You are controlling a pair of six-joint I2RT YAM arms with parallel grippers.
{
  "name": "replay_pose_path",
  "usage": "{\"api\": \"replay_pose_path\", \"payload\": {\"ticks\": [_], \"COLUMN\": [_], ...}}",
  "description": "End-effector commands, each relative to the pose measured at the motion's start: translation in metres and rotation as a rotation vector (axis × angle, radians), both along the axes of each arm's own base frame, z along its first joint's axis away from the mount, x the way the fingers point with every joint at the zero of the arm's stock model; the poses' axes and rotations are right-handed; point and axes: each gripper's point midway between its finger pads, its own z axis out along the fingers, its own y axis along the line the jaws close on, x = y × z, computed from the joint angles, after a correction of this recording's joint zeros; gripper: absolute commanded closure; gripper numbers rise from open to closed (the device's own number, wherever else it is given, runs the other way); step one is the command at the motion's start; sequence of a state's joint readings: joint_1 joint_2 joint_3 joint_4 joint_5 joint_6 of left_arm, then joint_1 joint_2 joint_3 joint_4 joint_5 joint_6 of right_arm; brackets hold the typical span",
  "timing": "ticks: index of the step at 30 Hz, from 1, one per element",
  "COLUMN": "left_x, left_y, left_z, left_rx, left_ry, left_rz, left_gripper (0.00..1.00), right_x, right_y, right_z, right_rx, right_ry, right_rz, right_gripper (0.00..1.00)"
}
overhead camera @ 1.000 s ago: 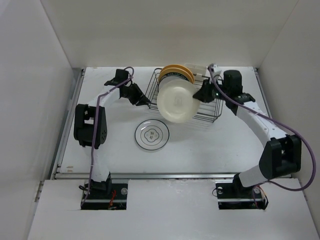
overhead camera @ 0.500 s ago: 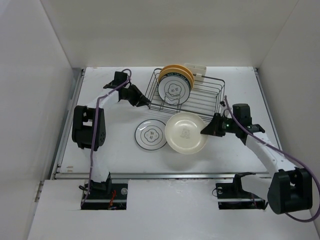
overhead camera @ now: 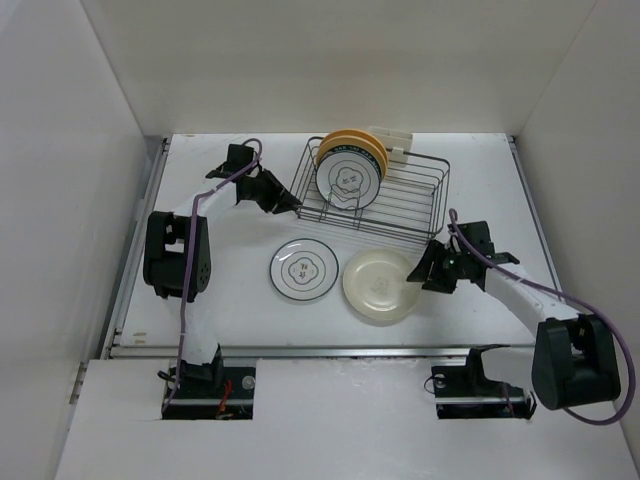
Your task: Unload the plates from the dish rack
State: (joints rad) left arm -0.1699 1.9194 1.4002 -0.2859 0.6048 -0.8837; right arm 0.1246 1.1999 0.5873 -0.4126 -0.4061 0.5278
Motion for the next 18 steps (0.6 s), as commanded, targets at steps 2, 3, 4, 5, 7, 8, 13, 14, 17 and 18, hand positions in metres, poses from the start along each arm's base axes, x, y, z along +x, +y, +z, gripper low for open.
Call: {"api": "replay_pose_path", "payload": {"ticks": [2, 3, 4, 5, 7, 8, 13, 14, 17, 18], "left_x": [-0.012, -0.013, -0.013, -0.012, -0.014, -0.015, -0.010, -0.009, -0.005, -0.005], "left_y": [0.013, 0.011, 0.012, 0.013, 0.014, 0.016, 0.021, 0.020, 0.020, 0.019], "left_z": [0.001, 0.001, 0.005, 0.003, 0.002, 0.004, 0.012, 0.018, 0.027, 0.031], "left_rx": [0.061, 0.073, 0.080, 0.093, 0.126, 0.150, 0.213, 0.210, 0.258, 0.285], "left_ry": [0.044, 0.044, 0.022, 0.015, 0.007, -0.007, -0.076, -0.092, -0.149, -0.169], "left_rz": [0.029, 0.027, 0.011, 0.010, -0.008, -0.029, -0.103, -0.121, -0.186, -0.207], "left_gripper": [1.00, 1.00, 1.00, 1.00, 0.90, 0.85, 0.70, 0.69, 0.62, 0.62], "right_x": [0.033, 0.036, 0.039, 0.042, 0.049, 0.056, 0.089, 0.094, 0.116, 0.124], "right_y": [-0.015, -0.018, -0.023, -0.025, -0.030, -0.034, -0.055, -0.059, -0.068, -0.073], "right_z": [0.030, 0.036, 0.042, 0.054, 0.067, 0.078, 0.101, 0.100, 0.093, 0.095], "right_rx": [-0.069, -0.081, -0.105, -0.106, -0.119, -0.132, -0.195, -0.218, -0.282, -0.310], "right_ry": [-0.116, -0.134, -0.158, -0.197, -0.241, -0.272, -0.327, -0.316, -0.276, -0.282], "right_rz": [-0.092, -0.103, -0.124, -0.146, -0.179, -0.212, -0.364, -0.379, -0.413, -0.436], "right_gripper": [0.39, 0.35, 0.32, 0.29, 0.23, 0.22, 0.20, 0.20, 0.25, 0.27]}}
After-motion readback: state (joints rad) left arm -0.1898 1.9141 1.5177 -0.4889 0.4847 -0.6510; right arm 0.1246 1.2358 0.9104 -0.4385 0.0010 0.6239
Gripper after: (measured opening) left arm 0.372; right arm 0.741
